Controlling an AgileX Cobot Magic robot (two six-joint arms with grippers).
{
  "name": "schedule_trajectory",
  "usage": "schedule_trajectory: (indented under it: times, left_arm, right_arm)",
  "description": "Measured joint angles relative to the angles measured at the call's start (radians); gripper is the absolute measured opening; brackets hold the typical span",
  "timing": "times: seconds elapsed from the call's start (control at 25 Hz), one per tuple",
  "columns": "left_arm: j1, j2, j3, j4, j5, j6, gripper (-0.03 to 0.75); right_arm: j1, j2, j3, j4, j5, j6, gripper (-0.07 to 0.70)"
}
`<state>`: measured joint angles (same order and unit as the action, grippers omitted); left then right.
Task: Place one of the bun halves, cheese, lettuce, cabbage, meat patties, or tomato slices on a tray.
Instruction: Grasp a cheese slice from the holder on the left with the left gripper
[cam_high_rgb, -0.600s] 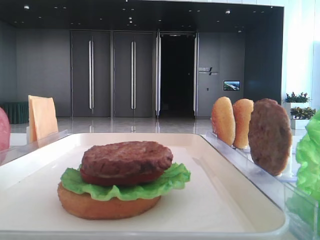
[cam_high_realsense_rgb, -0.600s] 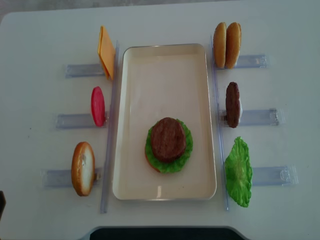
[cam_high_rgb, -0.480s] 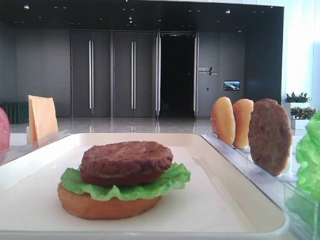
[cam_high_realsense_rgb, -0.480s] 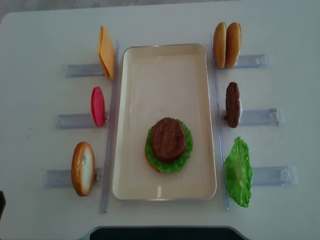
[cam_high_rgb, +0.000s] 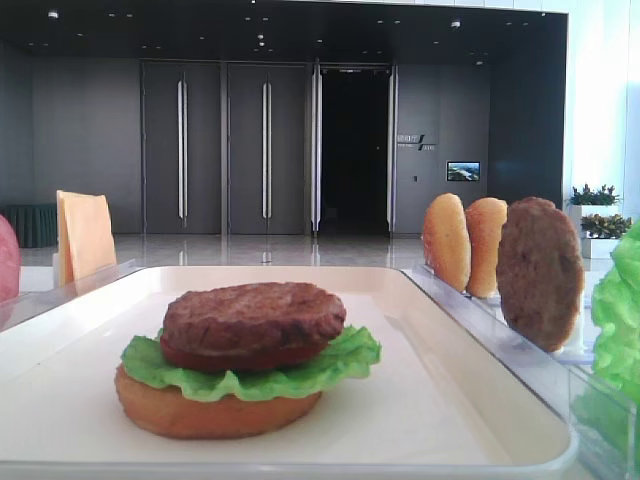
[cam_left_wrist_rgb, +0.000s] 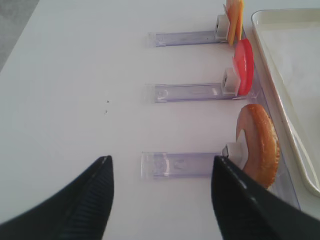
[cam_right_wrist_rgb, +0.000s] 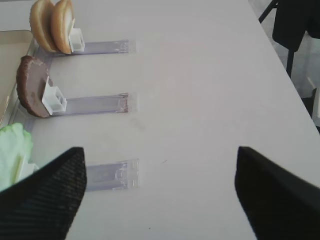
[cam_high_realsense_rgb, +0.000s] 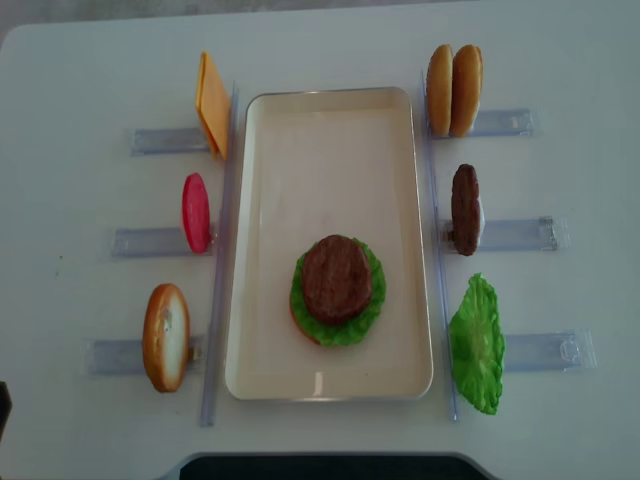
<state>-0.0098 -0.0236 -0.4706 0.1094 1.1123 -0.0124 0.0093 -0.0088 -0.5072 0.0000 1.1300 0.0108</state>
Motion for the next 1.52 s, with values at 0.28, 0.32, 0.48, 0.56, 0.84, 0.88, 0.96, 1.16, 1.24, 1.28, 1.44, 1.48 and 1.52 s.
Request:
schedule_trajectory:
  times: [0.28,0.32,0.48,0.56,0.84,0.88,0.96,1.16,1.24,1.28,1.44,1.48,1.52]
  left_arm:
    - [0.0,0.0,0.0,0.0,0.0,0.0,0.471]
    - [0.0,0.0,0.0,0.0,0.0,0.0,0.471]
    - [0.0,0.0,0.0,0.0,0.0,0.0,0.471]
    - [0.0,0.0,0.0,0.0,0.0,0.0,0.471]
    - [0.0,0.0,0.0,0.008,0.0,0.0,0.471]
    - [0.0,0.0,0.0,0.013,0.0,0.0,0.471]
    - [0.0,0.0,0.0,0.015,0.0,0.0,0.471]
    - [0.0,0.0,0.0,0.015,0.0,0.0,0.471]
    - [0.0,0.0,0.0,0.015,0.0,0.0,0.471]
    - [0.0,0.0,0.0,0.015,0.0,0.0,0.471]
    - [0.0,0.0,0.0,0.014,0.0,0.0,0.471]
    - [0.0,0.0,0.0,0.014,0.0,0.0,0.471]
    - [0.0,0.0,0.0,0.014,0.0,0.0,0.471]
  right_arm:
    - [0.0,0.0,0.0,0.0,0.0,0.0,0.577]
    - [0.0,0.0,0.0,0.0,0.0,0.0,0.577]
    - [0.0,0.0,0.0,0.0,0.0,0.0,0.577]
    - [0.0,0.0,0.0,0.0,0.0,0.0,0.577]
    - [0.0,0.0,0.0,0.0,0.0,0.0,0.577]
    - [0.0,0.0,0.0,0.0,0.0,0.0,0.577]
    - [0.0,0.0,0.0,0.0,0.0,0.0,0.577]
    - [0.0,0.0,0.0,0.0,0.0,0.0,0.577]
    - [0.0,0.0,0.0,0.0,0.0,0.0,0.577]
    - [0.0,0.0,0.0,0.0,0.0,0.0,0.577]
    - [0.0,0.0,0.0,0.0,0.0,-0.001,0.577]
    - [0.0,0.0,0.0,0.0,0.0,-0.001,0.577]
    - [0.0,0.0,0.0,0.0,0.0,-0.001,0.577]
